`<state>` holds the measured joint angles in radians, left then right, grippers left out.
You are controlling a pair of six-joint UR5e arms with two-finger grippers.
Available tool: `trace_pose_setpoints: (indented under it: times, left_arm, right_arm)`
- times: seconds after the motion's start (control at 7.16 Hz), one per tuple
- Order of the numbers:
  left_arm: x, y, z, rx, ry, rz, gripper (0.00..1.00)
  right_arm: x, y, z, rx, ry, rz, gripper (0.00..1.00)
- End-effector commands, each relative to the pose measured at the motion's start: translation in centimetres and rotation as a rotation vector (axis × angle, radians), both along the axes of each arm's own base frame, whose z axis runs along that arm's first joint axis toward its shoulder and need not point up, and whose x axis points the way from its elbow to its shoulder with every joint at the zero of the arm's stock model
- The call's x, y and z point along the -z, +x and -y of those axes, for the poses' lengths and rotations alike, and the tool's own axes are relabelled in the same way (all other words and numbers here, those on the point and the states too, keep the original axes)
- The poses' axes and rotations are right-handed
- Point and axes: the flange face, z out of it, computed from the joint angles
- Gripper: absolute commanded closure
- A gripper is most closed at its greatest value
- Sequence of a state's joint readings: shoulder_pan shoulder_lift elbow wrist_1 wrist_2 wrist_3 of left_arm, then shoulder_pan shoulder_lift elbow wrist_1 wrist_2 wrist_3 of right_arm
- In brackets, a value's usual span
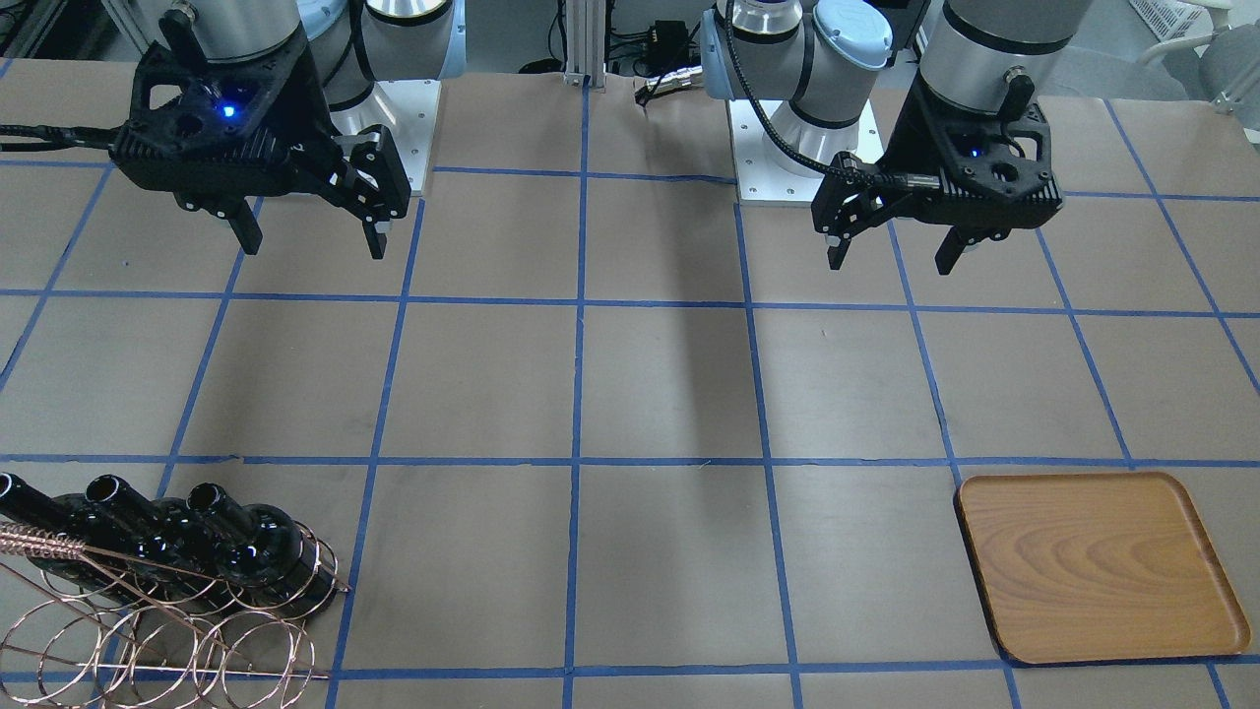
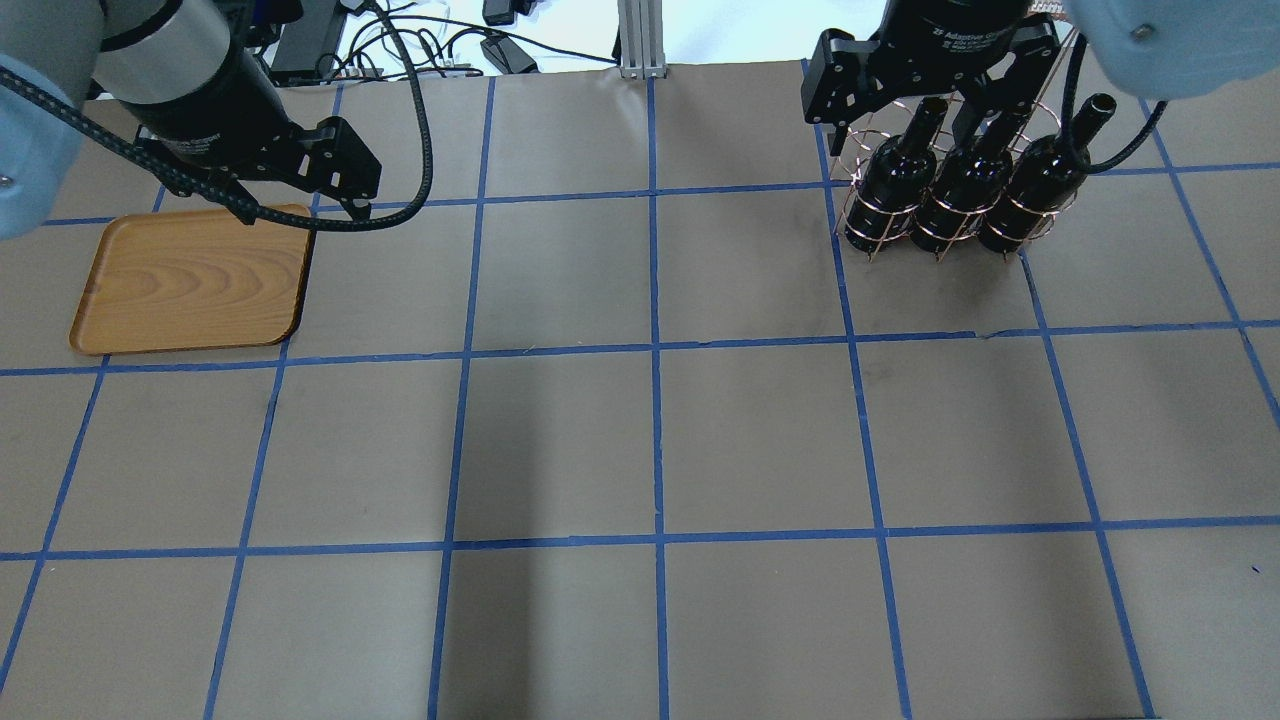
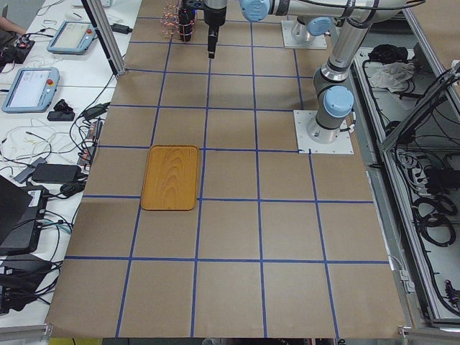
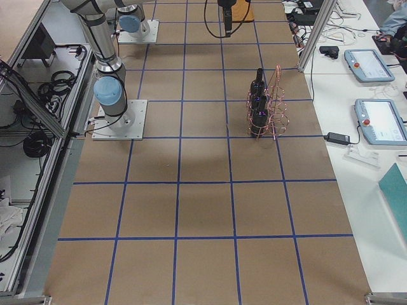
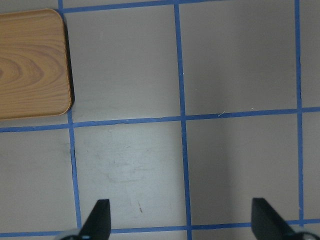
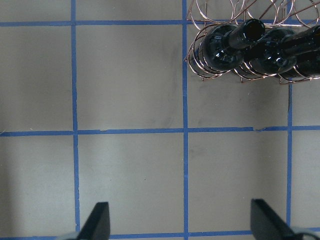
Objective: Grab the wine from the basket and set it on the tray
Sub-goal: 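Lower the right gripper over the wine rack toward the nearest bottle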
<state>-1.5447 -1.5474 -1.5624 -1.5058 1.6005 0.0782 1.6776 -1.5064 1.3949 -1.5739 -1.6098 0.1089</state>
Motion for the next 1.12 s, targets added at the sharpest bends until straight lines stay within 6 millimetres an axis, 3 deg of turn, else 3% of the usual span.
trace_pose_setpoints:
  times: [0.0,0.56,0.7,0.98]
  left_arm:
    - [-0.3,0.0,-0.3,0.000,-0.001,0.001,0.00]
    - [0.1,0.0,-0.4,0.003,0.008,0.001,0.00]
    - [0.5,-0.1,-0.4,0.006,0.016,0.001,0.00]
    - [0.5,-0.1,-0.5,0.006,0.017,-0.001,0.00]
  right_arm:
    - [0.1,0.0,0.1,-0.001,0.001,0.001,0.00]
    - [0.2,-1.1,0.6,-0.064,0.003,-0.023,0.00]
    - [0.2,-3.7,1.5,-0.031,0.001,-0.036,0.00]
    - [1.8,-12.2,4.6,-0.052,0.042,-0.071,0.00]
